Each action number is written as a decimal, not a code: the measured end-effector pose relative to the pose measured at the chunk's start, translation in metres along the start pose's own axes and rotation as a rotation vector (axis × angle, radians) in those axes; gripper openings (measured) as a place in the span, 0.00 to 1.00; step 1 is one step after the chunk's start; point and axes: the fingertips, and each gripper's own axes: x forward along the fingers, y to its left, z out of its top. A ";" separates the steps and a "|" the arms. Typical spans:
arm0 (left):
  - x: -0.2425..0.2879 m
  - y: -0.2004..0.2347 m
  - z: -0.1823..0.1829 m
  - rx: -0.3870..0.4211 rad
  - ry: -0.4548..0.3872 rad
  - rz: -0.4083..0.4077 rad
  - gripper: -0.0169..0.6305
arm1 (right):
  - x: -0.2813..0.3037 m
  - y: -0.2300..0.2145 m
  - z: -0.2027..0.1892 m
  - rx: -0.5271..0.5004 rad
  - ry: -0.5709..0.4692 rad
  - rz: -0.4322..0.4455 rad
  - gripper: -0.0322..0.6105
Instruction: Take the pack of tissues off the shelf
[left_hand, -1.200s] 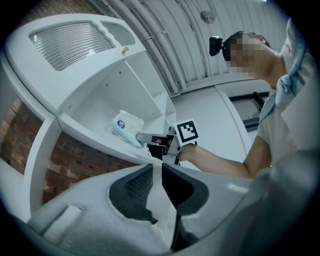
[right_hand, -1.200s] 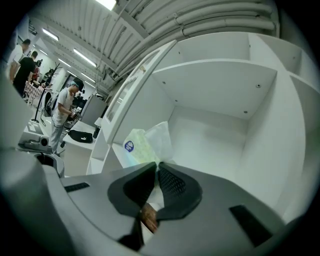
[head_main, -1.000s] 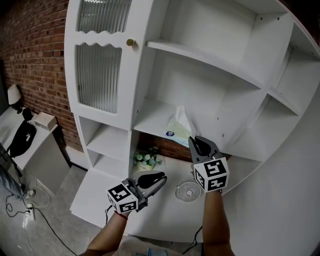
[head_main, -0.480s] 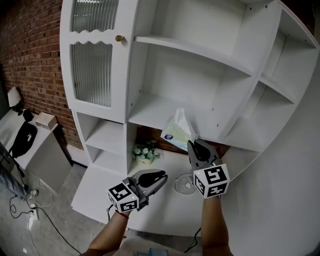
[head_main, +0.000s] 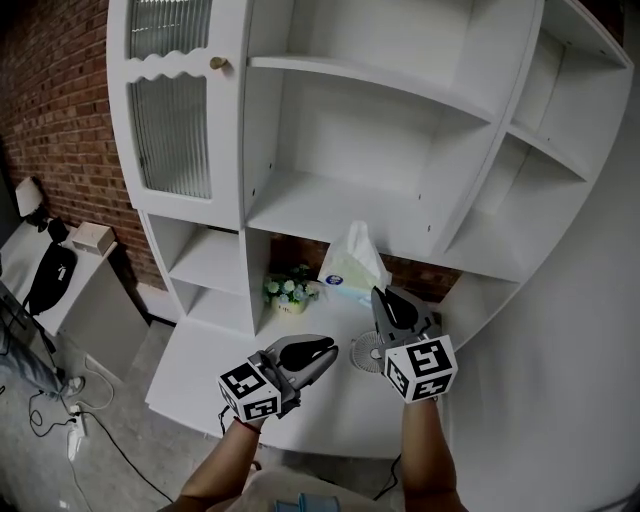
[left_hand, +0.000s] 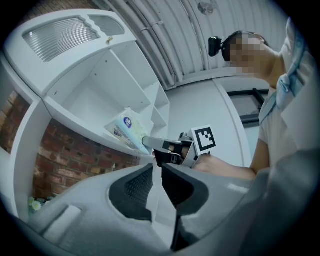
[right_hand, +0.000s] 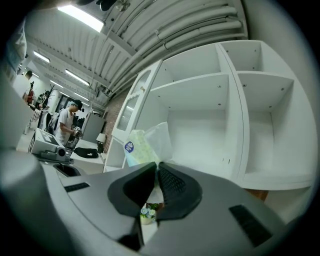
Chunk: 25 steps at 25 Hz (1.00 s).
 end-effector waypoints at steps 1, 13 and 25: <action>0.001 -0.002 -0.002 -0.001 0.002 -0.001 0.12 | -0.003 0.001 -0.003 0.008 0.000 0.001 0.09; 0.005 -0.009 -0.018 -0.018 0.025 0.027 0.12 | -0.024 0.004 -0.042 0.103 0.017 0.011 0.09; 0.013 -0.013 -0.033 -0.025 0.046 0.033 0.12 | -0.032 0.011 -0.077 0.156 0.049 0.033 0.09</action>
